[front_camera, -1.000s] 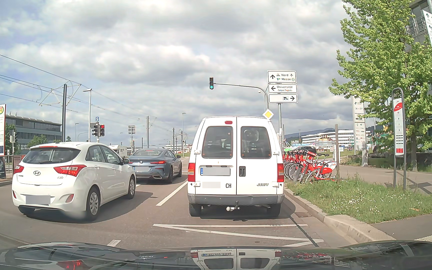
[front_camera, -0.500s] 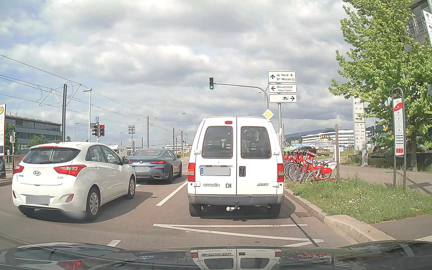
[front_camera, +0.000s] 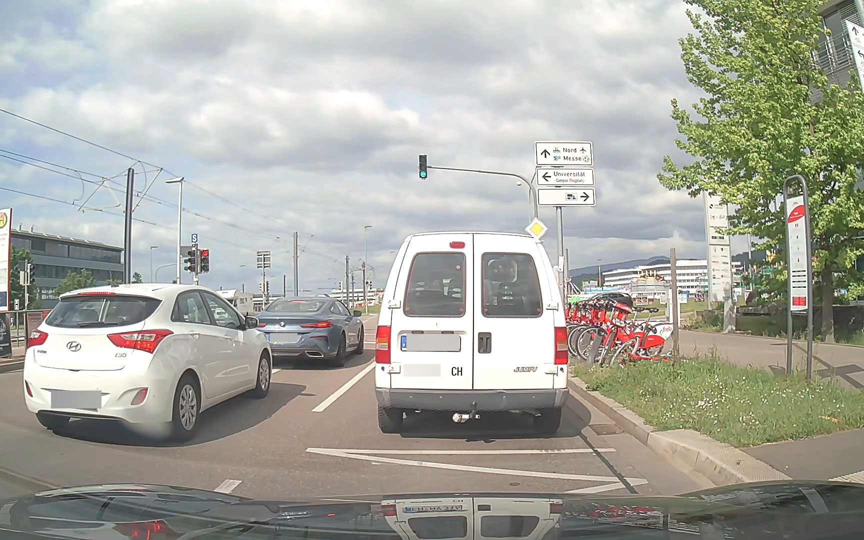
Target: Follow the waypoints while adhering to traffic rules and regulations
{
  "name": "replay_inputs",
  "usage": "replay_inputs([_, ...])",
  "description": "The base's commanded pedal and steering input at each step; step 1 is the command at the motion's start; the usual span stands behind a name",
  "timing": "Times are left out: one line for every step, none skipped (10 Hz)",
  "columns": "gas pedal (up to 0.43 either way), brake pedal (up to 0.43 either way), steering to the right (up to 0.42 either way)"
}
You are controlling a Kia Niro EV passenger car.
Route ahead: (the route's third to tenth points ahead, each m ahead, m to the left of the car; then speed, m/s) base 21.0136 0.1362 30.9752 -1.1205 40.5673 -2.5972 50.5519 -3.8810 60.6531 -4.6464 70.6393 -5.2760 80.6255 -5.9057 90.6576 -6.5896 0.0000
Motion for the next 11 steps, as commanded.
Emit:
replay_inputs([0.0,0.201,0.001])
replay_inputs([0.0,0.201,0.001])
replay_inputs([0.0,0.201,0.001])
replay_inputs([0.0,0.201,0.001])
replay_inputs([0.0,0.201,0.001])
replay_inputs([0.0,0.201,0.001])
replay_inputs([0.0,0.201,0.001])
replay_inputs([0.0,0.201,0.001])
replay_inputs([0.0,0.201,0.001])
replay_inputs([0.0,0.189,0.001])
replay_inputs([0.0,0.098,0.001])
